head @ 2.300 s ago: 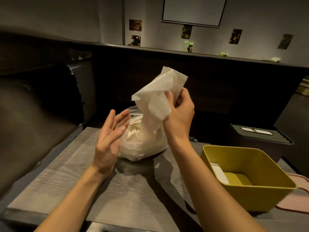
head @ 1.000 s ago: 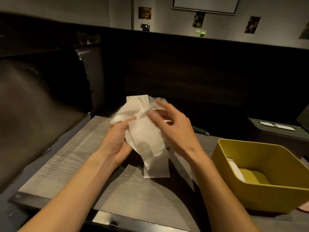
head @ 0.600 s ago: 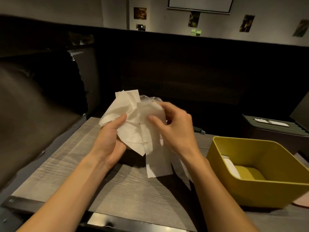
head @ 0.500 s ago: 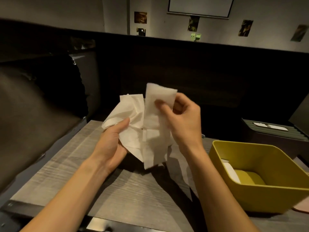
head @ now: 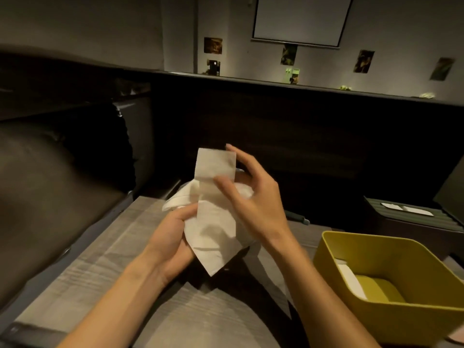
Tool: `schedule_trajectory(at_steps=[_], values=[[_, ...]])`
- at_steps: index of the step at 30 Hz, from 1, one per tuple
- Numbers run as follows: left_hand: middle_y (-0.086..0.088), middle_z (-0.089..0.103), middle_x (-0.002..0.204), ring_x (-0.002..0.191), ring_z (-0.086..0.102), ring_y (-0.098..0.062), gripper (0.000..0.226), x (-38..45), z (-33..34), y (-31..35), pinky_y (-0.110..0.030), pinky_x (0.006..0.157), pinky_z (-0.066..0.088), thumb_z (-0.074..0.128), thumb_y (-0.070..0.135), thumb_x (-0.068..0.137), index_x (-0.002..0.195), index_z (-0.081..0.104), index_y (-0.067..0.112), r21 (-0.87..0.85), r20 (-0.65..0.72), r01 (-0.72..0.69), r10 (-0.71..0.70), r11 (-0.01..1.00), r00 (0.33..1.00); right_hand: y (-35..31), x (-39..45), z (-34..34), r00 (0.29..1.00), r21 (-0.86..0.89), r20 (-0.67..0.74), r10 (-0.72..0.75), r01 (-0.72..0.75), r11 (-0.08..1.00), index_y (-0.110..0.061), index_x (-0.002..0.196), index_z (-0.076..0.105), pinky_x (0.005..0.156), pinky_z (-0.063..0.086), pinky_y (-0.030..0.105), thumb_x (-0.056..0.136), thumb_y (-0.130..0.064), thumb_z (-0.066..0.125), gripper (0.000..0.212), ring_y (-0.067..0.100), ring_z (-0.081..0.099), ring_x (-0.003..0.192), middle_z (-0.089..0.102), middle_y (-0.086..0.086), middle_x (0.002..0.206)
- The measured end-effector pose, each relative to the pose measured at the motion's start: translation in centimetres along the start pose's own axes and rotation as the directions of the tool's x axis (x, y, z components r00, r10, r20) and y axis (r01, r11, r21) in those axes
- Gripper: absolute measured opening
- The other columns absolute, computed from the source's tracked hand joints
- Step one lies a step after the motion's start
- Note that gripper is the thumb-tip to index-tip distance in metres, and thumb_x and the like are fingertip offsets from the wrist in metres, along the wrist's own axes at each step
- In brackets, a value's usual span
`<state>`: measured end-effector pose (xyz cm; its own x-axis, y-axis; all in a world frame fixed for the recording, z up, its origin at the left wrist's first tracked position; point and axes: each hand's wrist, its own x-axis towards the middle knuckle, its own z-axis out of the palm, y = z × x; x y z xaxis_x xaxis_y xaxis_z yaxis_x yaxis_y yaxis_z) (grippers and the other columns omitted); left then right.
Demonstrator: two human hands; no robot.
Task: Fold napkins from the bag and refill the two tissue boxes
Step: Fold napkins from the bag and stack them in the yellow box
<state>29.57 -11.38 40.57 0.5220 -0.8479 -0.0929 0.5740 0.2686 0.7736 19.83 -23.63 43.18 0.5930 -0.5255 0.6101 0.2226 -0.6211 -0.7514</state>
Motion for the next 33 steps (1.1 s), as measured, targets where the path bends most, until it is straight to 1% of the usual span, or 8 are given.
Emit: schedule_trajectory(at_steps=[4, 9, 15, 20, 23, 26, 28, 33], values=[[-0.02, 0.071, 0.127, 0.119, 0.068, -0.037, 0.033, -0.2, 0.0, 0.0, -0.058, 0.109, 0.045, 0.052, 0.016, 0.1, 0.129, 0.068, 0.01, -0.019, -0.029, 0.004, -0.005, 1.0, 1.0, 0.4, -2.1, -0.5, 0.997, -0.004, -0.07, 0.032, -0.032, 0.999, -0.03, 0.142, 0.058, 0.089, 0.05, 0.012, 0.107, -0.048, 0.047, 0.041, -0.003, 0.065, 0.113, 0.074, -0.019, 0.107], [-0.018, 0.073, 0.122, 0.113, 0.071, -0.035, 0.032, -0.5, 0.2, 0.0, -0.056, 0.1, 0.049, 0.049, 0.021, 0.102, 0.128, 0.066, 0.011, 0.01, -0.028, 0.005, -0.005, 1.0, 1.0, 1.7, -2.4, -0.2, 0.98, -0.284, 0.011, 0.199, -0.188, 0.94, -0.041, 0.133, 0.059, 0.074, 0.048, 0.009, 0.093, -0.048, 0.071, 0.043, -0.017, 0.051, 0.106, 0.053, -0.031, 0.113], [-0.021, 0.07, 0.127, 0.117, 0.069, -0.037, 0.039, -0.2, 0.1, 0.2, -0.055, 0.107, 0.045, 0.053, 0.02, 0.099, 0.133, 0.064, 0.007, -0.044, -0.001, -0.008, 0.007, 0.999, 1.0, 2.3, -2.2, -0.3, 0.986, -0.298, -0.011, 0.164, -0.159, 0.941, -0.044, 0.129, 0.059, 0.073, 0.047, 0.005, 0.091, -0.043, 0.074, 0.04, -0.017, 0.052, 0.103, 0.053, -0.029, 0.112], [-0.023, 0.071, 0.125, 0.113, 0.071, -0.038, 0.038, 0.1, -0.5, -0.5, -0.054, 0.101, 0.053, 0.072, 0.006, 0.088, 0.126, 0.071, 0.005, 0.123, -0.002, -0.038, 0.039, 0.992, 0.999, 0.7, -2.0, 0.0, 0.998, -0.34, 0.009, -0.069, 0.068, 0.938, -0.043, 0.139, 0.055, 0.105, 0.035, 0.018, 0.092, -0.028, 0.07, 0.052, -0.004, 0.039, 0.133, 0.042, -0.027, 0.138], [-0.023, 0.076, 0.107, 0.092, 0.076, -0.032, 0.034, 0.4, -0.7, -1.2, -0.043, 0.08, 0.064, 0.065, 0.001, 0.083, 0.116, 0.071, 0.0, 0.192, -0.057, -0.075, 0.087, 0.979, 0.995, -0.4, -1.6, 0.8, 0.95, -0.423, 0.229, -0.215, 0.295, 0.857, -0.035, 0.145, 0.055, 0.119, 0.02, 0.025, 0.088, -0.023, 0.067, 0.06, -0.002, 0.034, 0.143, 0.047, -0.019, 0.148], [-0.02, 0.077, 0.091, 0.076, 0.076, -0.026, 0.026, 0.3, -0.4, -1.5, -0.036, 0.067, 0.064, 0.057, -0.007, 0.084, 0.099, 0.075, 0.003, 0.303, -0.069, -0.097, 0.123, 0.948, 0.99, 0.0, -1.3, 1.4, 0.928, -0.454, 0.314, -0.202, 0.334, 0.826, -0.034, 0.143, 0.057, 0.121, 0.014, 0.031, 0.09, -0.032, 0.06, 0.054, -0.004, 0.033, 0.143, 0.054, -0.019, 0.145], [-0.022, 0.077, 0.096, 0.085, 0.076, -0.03, 0.032, 0.5, -0.5, -1.6, -0.038, 0.073, 0.064, 0.055, -0.012, 0.087, 0.092, 0.08, 0.008, 0.356, -0.048, -0.118, 0.144, 0.927, 0.988, 0.8, -1.4, 1.4, 0.94, -0.499, 0.269, -0.209, 0.322, 0.805, -0.036, 0.136, 0.063, 0.119, 0.016, 0.033, 0.092, -0.037, 0.062, 0.044, -0.003, 0.04, 0.137, 0.06, -0.021, 0.135], [-0.022, 0.075, 0.107, 0.108, 0.07, -0.043, 0.03, 0.6, -0.2, -1.6, -0.052, 0.093, 0.056, 0.06, -0.012, 0.089, 0.109, 0.073, 0.006, 0.396, 0.0, -0.158, 0.172, 0.905, 0.985, 1.7, -1.6, 0.9, 0.952, -0.501, 0.077, -0.295, 0.293, 0.814, -0.038, 0.118, 0.071, 0.112, 0.024, 0.032, 0.093, -0.038, 0.061, 0.027, 0.0, 0.05, 0.126, 0.064, -0.019, 0.124]])
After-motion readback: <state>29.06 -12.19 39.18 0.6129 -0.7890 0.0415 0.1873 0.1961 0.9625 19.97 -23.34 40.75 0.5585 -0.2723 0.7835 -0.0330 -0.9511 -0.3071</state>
